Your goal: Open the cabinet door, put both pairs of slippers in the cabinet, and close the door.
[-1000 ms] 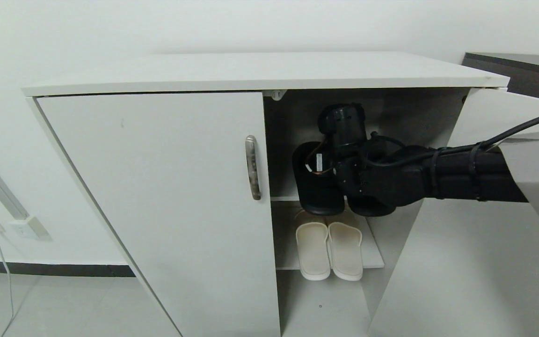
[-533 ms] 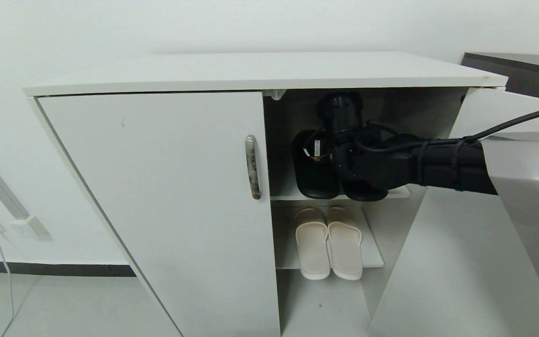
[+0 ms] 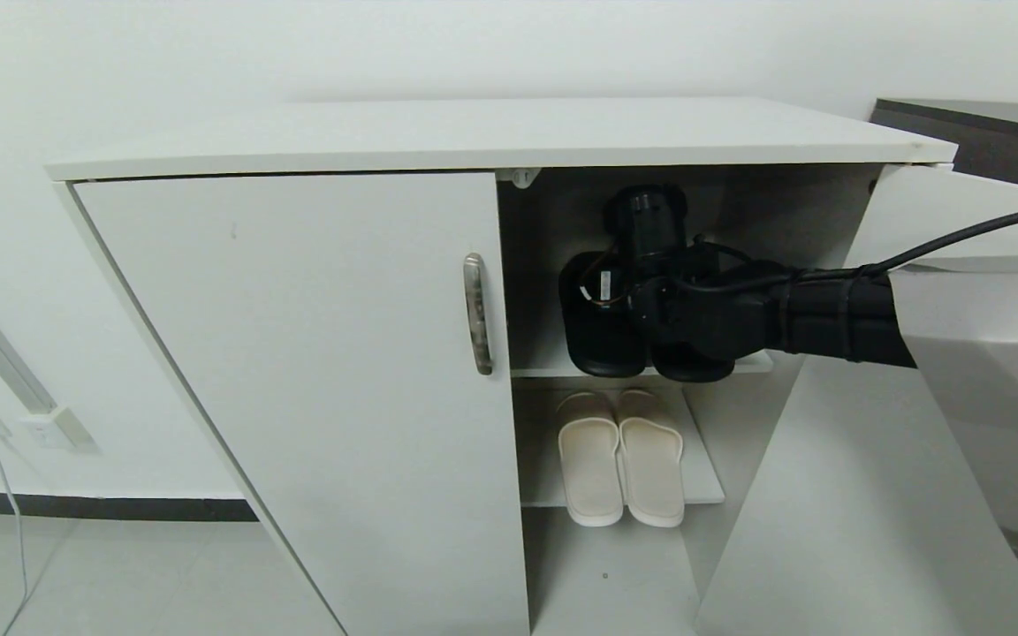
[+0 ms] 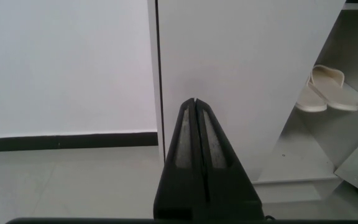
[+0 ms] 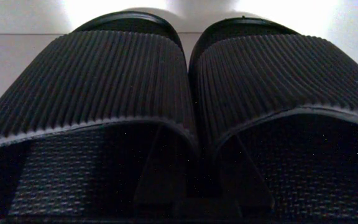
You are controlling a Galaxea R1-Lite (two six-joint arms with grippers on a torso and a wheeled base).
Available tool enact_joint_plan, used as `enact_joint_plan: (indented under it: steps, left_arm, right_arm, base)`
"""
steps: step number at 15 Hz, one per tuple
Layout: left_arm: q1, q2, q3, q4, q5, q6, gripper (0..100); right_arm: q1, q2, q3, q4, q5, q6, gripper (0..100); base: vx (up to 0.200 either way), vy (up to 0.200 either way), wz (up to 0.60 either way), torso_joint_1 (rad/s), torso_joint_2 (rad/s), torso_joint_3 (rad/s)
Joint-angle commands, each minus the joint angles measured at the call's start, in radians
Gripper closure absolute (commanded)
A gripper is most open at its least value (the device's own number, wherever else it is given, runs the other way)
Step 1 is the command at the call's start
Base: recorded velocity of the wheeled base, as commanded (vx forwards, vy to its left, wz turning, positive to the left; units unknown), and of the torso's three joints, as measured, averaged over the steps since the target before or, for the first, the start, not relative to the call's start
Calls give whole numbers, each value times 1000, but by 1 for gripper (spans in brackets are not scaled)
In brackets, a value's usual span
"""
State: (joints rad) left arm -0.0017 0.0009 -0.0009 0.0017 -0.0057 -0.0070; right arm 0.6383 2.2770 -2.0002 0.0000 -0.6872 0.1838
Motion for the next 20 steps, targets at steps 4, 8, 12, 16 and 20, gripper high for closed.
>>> enact_joint_plan:
  steps: [4, 8, 12, 16, 20]
  left_arm:
    - [0, 1, 1, 0, 1, -2, 100]
    - [0, 1, 1, 0, 1, -2, 100]
    - [0, 1, 1, 0, 1, -2, 100]
    - [0, 1, 1, 0, 1, -2, 100]
    - [0, 1, 1, 0, 1, -2, 100]
  right_arm:
    - [1, 2, 3, 0, 0, 0, 0]
    - [0, -10, 17, 9, 0, 3, 0]
    - [11, -80, 118, 2, 0, 11, 0]
    - [49, -194, 270, -3, 0, 49, 0]
    - [118, -347, 472, -51, 2, 63, 0]
  base:
    - [0, 0, 0, 0, 0, 0]
    - [0, 0, 0, 0, 0, 0]
    - [0, 0, 0, 0, 0, 0]
    - [0, 0, 0, 0, 0, 0]
    - [0, 0, 0, 0, 0, 0]
